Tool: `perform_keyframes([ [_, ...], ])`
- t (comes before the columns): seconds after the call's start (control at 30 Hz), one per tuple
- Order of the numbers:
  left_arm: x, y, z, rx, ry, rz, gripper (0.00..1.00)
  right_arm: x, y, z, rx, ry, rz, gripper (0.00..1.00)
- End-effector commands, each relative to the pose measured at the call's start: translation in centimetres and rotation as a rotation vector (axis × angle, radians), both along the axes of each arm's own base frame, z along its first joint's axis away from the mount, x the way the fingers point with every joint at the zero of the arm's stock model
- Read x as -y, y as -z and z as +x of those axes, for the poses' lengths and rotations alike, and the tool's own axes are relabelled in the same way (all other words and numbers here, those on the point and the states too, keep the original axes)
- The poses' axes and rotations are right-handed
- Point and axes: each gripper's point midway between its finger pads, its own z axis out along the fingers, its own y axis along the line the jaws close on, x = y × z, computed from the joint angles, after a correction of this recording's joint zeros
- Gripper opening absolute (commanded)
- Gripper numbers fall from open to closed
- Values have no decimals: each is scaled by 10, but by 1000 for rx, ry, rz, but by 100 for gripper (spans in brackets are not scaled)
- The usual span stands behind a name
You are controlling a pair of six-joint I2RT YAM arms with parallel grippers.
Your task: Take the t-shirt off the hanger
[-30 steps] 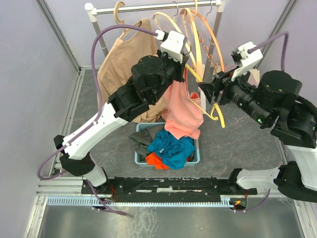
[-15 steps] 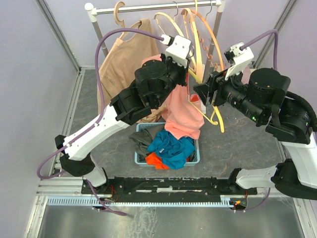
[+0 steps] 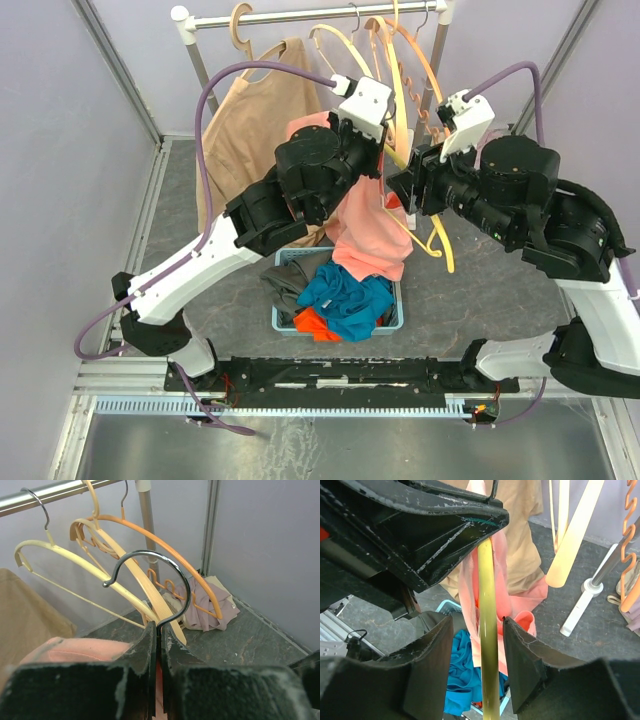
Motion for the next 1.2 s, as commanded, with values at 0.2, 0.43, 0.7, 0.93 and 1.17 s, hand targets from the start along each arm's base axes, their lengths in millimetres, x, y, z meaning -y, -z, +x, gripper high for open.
perform_keyframes([
  [0.2,-16,-34,-7,74,-41,-53,3,0,1,6,0,33,-2,45],
  [0.43,-14,-38,-12,78,-34,-60,3,0,6,11,-4,54,-30,38],
  [0.7,-15,-39,-15,80,-36,-59,3,2,3,12,9,60,-25,21],
  [0.93,-21,-40,-14,83,-59,-61,10,4,-4,8,31,47,-6,2],
  [1.17,-36,-43,-15,78,-95,-85,39,8,-15,5,62,42,36,1],
])
